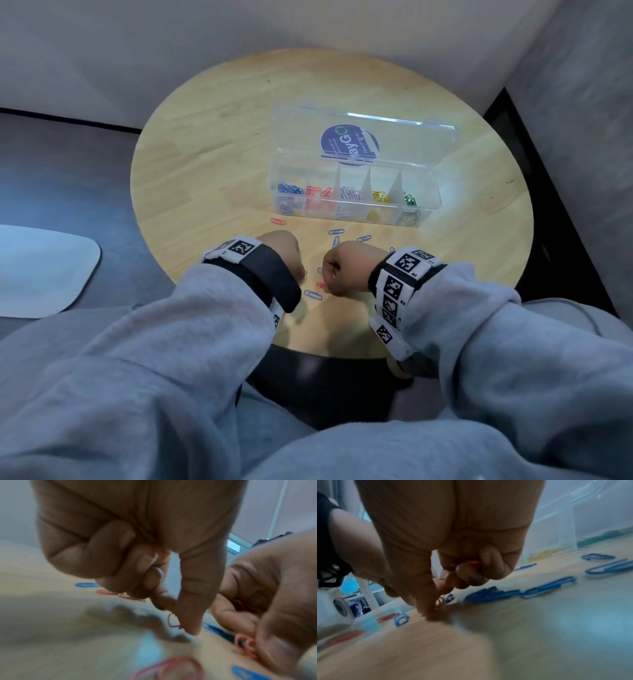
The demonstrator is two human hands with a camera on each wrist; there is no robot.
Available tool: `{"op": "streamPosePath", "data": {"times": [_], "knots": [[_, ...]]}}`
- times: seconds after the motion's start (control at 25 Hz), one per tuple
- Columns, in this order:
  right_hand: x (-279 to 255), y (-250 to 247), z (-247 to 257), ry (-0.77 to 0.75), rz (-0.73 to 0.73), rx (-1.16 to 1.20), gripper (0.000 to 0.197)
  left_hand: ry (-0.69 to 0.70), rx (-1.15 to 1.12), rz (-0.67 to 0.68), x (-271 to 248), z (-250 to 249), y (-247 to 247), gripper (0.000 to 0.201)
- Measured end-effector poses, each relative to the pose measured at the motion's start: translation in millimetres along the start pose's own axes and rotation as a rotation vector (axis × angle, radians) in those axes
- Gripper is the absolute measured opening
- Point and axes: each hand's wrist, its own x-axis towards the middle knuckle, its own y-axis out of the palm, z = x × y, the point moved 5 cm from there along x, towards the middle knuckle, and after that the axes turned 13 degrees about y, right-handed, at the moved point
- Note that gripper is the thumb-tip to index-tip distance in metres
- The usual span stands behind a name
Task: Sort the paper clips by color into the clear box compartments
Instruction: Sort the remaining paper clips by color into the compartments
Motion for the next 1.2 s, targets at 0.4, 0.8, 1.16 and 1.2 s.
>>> {"op": "streamPosePath", "data": {"times": [0.4,0.8,1.16,1.2], "knots": [[-7.6,-18.8,-26.1,0.104,0.063,0.568,0.027,0.001,-1.0,-0.265,-24.5,25.7,-52.5,0.033],[-5.9,-13.9,-35.9,0.237,0.238,1.239,0.029,-0.236,-1.04,-0.214,-19.9,32.6,-43.1,0.026],[-5.0,-11.2,-32.7,0.306,0.246,1.261,0.026,-0.099,-0.13,-0.149,-7.0,31.4,-38.3,0.014],[-4.9,-10.7,-32.4,0.309,0.238,1.23,0.028,-0.092,-0.107,-0.134,-5.1,30.5,-35.2,0.015]]}}
